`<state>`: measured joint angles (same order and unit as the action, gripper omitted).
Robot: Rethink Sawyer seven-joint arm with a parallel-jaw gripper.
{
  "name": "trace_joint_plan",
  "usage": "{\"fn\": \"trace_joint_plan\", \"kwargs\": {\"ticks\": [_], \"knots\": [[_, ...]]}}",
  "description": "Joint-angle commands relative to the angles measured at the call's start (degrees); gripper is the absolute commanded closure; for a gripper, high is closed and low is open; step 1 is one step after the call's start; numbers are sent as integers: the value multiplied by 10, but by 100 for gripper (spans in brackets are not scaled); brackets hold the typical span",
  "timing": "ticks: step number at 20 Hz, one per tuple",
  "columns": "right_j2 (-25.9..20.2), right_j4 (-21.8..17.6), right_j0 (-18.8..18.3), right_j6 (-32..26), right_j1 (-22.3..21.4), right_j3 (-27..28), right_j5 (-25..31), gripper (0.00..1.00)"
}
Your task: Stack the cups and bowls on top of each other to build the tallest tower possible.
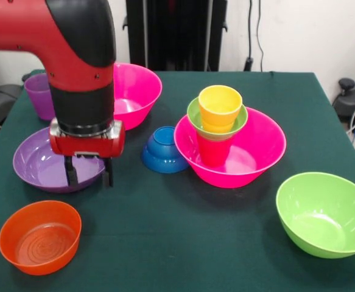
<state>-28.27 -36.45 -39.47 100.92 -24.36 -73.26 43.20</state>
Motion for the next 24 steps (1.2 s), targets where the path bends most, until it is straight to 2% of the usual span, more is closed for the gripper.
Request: {"fn": "trace_joint_plan", "kwargs": {"ticks": [1, 4, 9, 19, 24], "knots": [[-17, -24, 20, -159, -29, -28, 64, 0], [-33, -32, 14, -180, -11, 1, 44, 0], [-52, -23, 12, -192, 14, 51, 53, 0], [-58, -29, 5, -200, 22, 53, 45, 0], [-67, -40, -4, -214, 47, 65, 24, 0]]}}
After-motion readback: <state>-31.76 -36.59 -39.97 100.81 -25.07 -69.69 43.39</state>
